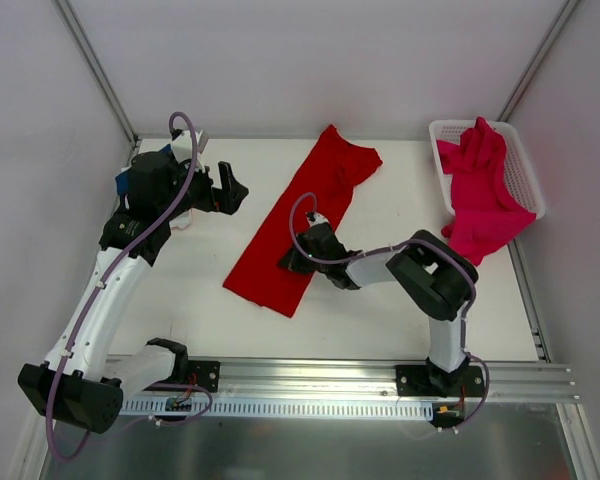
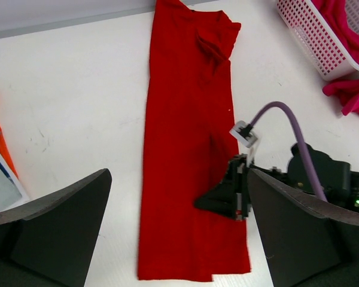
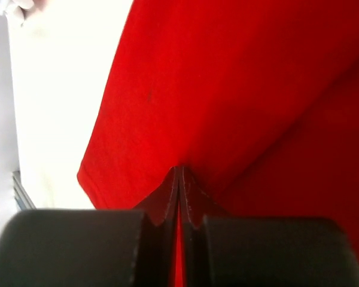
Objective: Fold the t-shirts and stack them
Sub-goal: Rotate the tshirt 90 degrees
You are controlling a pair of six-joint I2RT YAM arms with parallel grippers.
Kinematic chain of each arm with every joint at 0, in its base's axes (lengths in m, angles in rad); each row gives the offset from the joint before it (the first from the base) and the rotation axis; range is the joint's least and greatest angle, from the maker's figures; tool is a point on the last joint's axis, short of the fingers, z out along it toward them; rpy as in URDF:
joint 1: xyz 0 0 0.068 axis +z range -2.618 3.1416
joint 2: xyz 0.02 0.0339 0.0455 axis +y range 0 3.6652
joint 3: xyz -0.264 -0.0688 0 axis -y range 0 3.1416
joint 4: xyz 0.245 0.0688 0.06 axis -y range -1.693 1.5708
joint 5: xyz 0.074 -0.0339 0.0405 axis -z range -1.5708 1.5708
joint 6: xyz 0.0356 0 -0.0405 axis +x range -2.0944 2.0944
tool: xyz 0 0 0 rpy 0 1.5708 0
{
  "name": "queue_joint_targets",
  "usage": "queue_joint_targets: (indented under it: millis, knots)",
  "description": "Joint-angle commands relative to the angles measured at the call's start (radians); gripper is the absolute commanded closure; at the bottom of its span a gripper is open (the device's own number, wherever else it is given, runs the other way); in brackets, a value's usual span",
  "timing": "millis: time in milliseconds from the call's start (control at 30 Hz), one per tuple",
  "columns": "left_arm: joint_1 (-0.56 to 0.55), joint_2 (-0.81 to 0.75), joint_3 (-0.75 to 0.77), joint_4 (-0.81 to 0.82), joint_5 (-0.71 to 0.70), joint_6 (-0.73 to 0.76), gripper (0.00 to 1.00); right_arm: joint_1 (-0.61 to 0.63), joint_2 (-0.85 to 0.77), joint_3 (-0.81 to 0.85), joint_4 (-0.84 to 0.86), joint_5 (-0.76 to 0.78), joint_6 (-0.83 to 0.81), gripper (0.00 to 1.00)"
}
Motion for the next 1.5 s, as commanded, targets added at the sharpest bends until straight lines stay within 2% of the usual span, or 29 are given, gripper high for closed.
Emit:
queue_joint_targets:
  millis: [0, 133, 300, 467, 500, 533, 567, 600, 633, 867, 1033, 1067, 1133, 1200, 1233, 1300, 1333, 1467]
  knots:
    - [0.007, -0.022, -0.002, 0.037, -0.012, 0.001, 0.01, 0.011, -0.128, -0.155, -0.044, 0.108, -0.040, 1.00]
    - [0.007, -0.019, -0.002, 0.040, -0.014, -0.002, 0.01, 0.035, -0.289, -0.328, -0.055, 0.176, -0.041, 1.00]
    - [0.006, -0.014, -0.001, 0.037, -0.012, -0.002, 0.01, 0.068, -0.508, -0.501, -0.225, 0.314, -0.053, 1.00]
    - [0.007, -0.013, -0.001, 0.037, -0.003, -0.004, 0.01, 0.069, -0.689, -0.511, -0.390, 0.417, -0.150, 0.99]
    - [0.007, -0.014, -0.001, 0.037, 0.000, -0.002, 0.01, 0.069, -0.706, -0.502, -0.410, 0.417, -0.173, 0.91]
    - [0.007, -0.014, 0.001, 0.037, 0.008, -0.004, 0.01, 0.069, -0.738, -0.491, -0.426, 0.413, -0.197, 0.62]
    - [0.007, -0.016, -0.001, 0.043, 0.018, -0.002, 0.01, 0.071, -0.754, -0.474, -0.438, 0.406, -0.239, 0.40]
    - [0.007, -0.022, -0.004, 0.050, 0.046, -0.002, 0.01, 0.074, -0.768, -0.429, -0.488, 0.411, -0.256, 0.08]
    - [0.007, -0.025, -0.007, 0.056, 0.060, -0.002, 0.01, 0.078, -0.797, -0.398, -0.521, 0.417, -0.277, 0.01]
    - [0.003, -0.075, -0.007, 0.127, 0.149, -0.030, 0.01, 0.130, -0.926, -0.157, -0.803, 0.504, -0.374, 0.00]
    - [-0.081, -0.089, -0.033, 0.106, 0.149, -0.217, 0.01, 0.175, -1.019, -0.056, -1.062, 0.613, -0.362, 0.01]
    - [-0.106, -0.108, -0.098, 0.104, 0.126, -0.250, 0.01, 0.175, -1.053, -0.051, -1.104, 0.630, -0.347, 0.01]
    - [-0.221, -0.140, -0.188, 0.109, -0.030, -0.332, 0.01, 0.180, -1.096, -0.065, -1.199, 0.664, -0.298, 0.01]
    - [-0.334, -0.201, -0.346, 0.141, -0.144, -0.439, 0.01, 0.176, -1.185, -0.132, -1.222, 0.664, -0.262, 0.01]
    - [-0.362, -0.247, -0.471, 0.174, -0.177, -0.471, 0.01, 0.178, -1.215, -0.164, -1.218, 0.650, -0.227, 0.01]
    - [-0.417, -0.289, -0.585, 0.283, -0.179, -0.568, 0.01, 0.178, -1.304, -0.273, -1.191, 0.626, -0.187, 0.01]
    - [-0.433, -0.318, -0.689, 0.328, -0.157, -0.587, 0.01, 0.176, -1.328, -0.308, -1.185, 0.607, -0.147, 0.00]
    - [-0.520, -0.318, -0.821, 0.435, -0.165, -0.647, 0.01, 0.176, -1.388, -0.431, -1.210, 0.593, -0.057, 0.01]
